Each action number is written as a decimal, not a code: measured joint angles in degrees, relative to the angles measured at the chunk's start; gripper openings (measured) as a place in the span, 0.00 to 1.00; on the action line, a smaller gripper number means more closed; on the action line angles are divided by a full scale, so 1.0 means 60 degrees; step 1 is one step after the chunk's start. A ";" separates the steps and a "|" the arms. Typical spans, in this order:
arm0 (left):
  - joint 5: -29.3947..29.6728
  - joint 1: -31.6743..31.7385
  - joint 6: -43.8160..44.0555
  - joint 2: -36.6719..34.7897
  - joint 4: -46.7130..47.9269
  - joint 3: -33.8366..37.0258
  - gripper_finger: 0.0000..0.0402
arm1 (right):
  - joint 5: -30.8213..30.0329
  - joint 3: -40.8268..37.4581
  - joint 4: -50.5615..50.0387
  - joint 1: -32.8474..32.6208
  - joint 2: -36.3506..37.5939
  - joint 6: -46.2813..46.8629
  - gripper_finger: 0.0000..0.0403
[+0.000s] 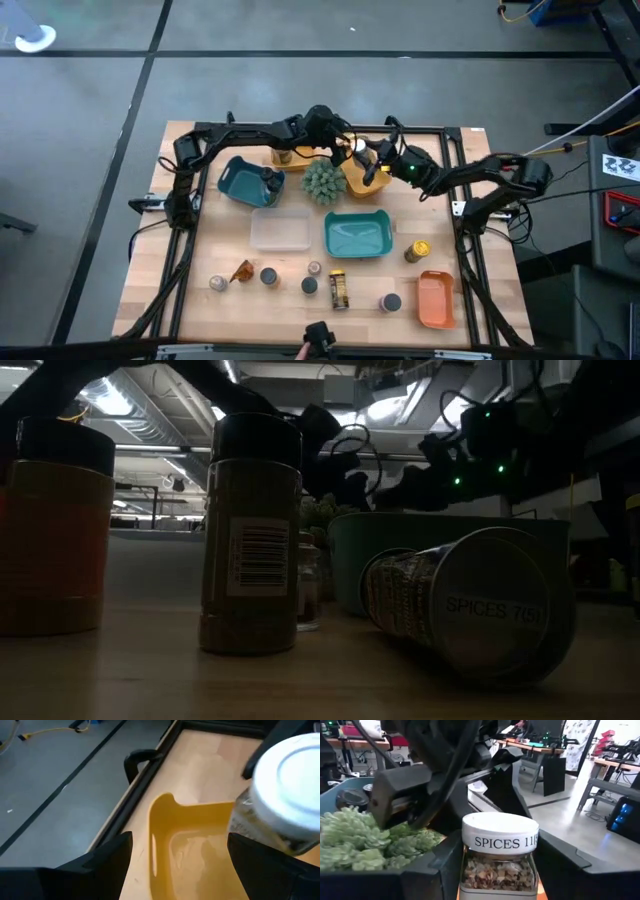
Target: Sort spices by type
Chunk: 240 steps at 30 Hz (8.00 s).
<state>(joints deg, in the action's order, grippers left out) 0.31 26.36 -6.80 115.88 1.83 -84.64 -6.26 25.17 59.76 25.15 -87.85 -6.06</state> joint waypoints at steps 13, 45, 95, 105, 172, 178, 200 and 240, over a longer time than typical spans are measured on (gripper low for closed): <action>0.0197 -0.0250 -0.0490 0.0206 0.0175 0.0007 0.77 | -0.0038 0.0040 0.0574 0.0002 -0.1064 0.0036 0.51; 0.0300 -0.0451 -0.0898 0.0018 0.0199 -0.0004 0.77 | -0.0038 0.0055 0.0124 0.0004 -0.0865 0.0070 0.68; 0.0624 -0.8716 1.3509 -0.5393 1.3551 -0.0007 0.77 | 0.2911 0.0051 -0.5724 -0.0007 0.3956 0.1331 0.68; 0.0742 -1.0065 1.4437 -0.4261 1.3532 -0.0007 0.77 | 0.3417 0.0051 -0.6186 -0.0007 0.3956 0.1717 0.68; 0.1044 -1.0643 1.4599 -0.2991 1.4549 -0.0015 0.00 | 0.4302 0.0047 -0.4920 -0.2750 0.3951 0.2688 0.68; 0.0977 -1.0654 1.5232 -0.3272 1.4504 -0.0018 0.04 | 0.4302 0.0047 -0.4948 -0.2750 0.3948 0.2691 0.68; 0.0437 -1.0567 1.3941 -0.3006 1.4279 -0.0018 0.49 | 0.4306 0.0047 -0.4981 -0.2750 0.3948 0.2710 0.68; 0.0718 -1.0585 1.1870 -0.1156 1.2795 0.1496 0.08 | 0.4422 0.0047 -0.4981 -0.2754 0.3948 0.2682 0.68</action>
<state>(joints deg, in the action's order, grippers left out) 4.62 -37.15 64.42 108.95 78.60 -75.66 20.27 25.45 29.87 8.62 -64.16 10.03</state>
